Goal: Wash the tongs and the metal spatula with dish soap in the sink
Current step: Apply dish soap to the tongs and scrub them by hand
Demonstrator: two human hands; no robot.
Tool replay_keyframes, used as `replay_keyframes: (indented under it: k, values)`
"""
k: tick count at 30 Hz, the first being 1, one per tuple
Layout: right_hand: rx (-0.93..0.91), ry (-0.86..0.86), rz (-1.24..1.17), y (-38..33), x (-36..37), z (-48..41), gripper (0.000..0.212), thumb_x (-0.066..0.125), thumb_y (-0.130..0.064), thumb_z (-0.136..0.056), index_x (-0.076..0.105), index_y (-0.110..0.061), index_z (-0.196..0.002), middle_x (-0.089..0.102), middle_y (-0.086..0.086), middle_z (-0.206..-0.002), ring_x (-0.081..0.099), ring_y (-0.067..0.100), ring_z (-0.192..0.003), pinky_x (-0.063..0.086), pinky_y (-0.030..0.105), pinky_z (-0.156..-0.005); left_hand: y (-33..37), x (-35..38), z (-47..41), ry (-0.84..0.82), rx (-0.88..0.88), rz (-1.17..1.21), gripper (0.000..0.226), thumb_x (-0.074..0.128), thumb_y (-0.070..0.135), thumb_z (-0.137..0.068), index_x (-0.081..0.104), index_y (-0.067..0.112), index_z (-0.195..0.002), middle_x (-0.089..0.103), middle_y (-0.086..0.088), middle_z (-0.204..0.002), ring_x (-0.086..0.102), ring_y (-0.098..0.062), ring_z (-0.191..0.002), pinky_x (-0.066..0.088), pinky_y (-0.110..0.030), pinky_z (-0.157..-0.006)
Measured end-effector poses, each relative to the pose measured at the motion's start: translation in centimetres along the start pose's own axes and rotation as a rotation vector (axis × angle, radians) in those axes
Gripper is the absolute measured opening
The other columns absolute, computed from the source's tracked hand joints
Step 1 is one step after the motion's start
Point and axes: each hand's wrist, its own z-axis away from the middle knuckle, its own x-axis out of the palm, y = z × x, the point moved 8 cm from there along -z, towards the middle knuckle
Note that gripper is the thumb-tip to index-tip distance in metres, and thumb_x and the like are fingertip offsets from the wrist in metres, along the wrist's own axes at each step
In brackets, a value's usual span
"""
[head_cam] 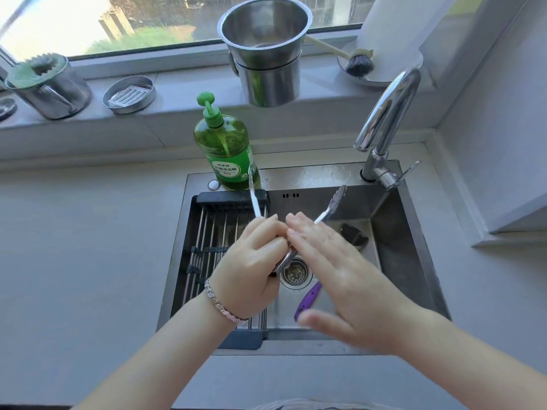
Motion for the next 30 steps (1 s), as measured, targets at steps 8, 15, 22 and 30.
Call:
replay_keyframes:
  k: [8,15,22,30]
  values:
    - [-0.069,0.044,0.106,0.2,-0.3,-0.2,0.084,0.016,-0.064,-0.091,0.023,0.004,-0.140,0.024,0.021,-0.150,0.016,0.028,-0.142,0.012,0.037,-0.118,-0.3,-1.1,0.1,0.129,-0.096,0.188,0.020,0.041,-0.009,-0.073,0.048,0.010,-0.068,0.050,-0.001,-0.086,0.051,-0.021,-0.076,0.050,-0.031,-0.088]
    - [0.089,0.131,0.122,4.6,-0.3,0.2,0.085,0.016,-0.064,-0.091,0.017,0.003,-0.142,0.014,0.020,-0.152,0.007,0.029,-0.144,0.009,0.039,-0.119,-1.2,-0.8,0.9,0.192,-0.225,0.390,0.023,0.046,-0.009,-0.076,0.048,0.009,-0.062,0.051,-0.002,-0.080,0.053,-0.020,-0.075,0.051,-0.037,-0.095]
    - [0.161,0.114,0.076,6.4,-0.3,0.0,0.084,0.015,-0.063,-0.092,0.014,0.003,-0.143,0.014,0.022,-0.153,0.007,0.028,-0.144,0.011,0.042,-0.117,-2.6,-0.2,1.2,0.227,-0.400,0.517,0.025,0.046,-0.008,-0.071,0.053,0.012,-0.057,0.056,0.004,-0.079,0.058,-0.011,-0.079,0.053,-0.032,-0.088]
    - [0.275,0.105,-0.260,9.1,0.5,0.4,0.081,0.023,-0.070,-0.086,0.023,-0.015,-0.145,0.024,0.003,-0.152,0.017,0.005,-0.142,0.014,0.022,-0.117,-3.3,0.2,2.0,0.191,-0.441,0.543,0.020,0.047,0.002,-0.070,0.053,0.013,-0.054,0.058,0.016,-0.079,0.056,0.000,-0.078,0.046,-0.016,-0.074]
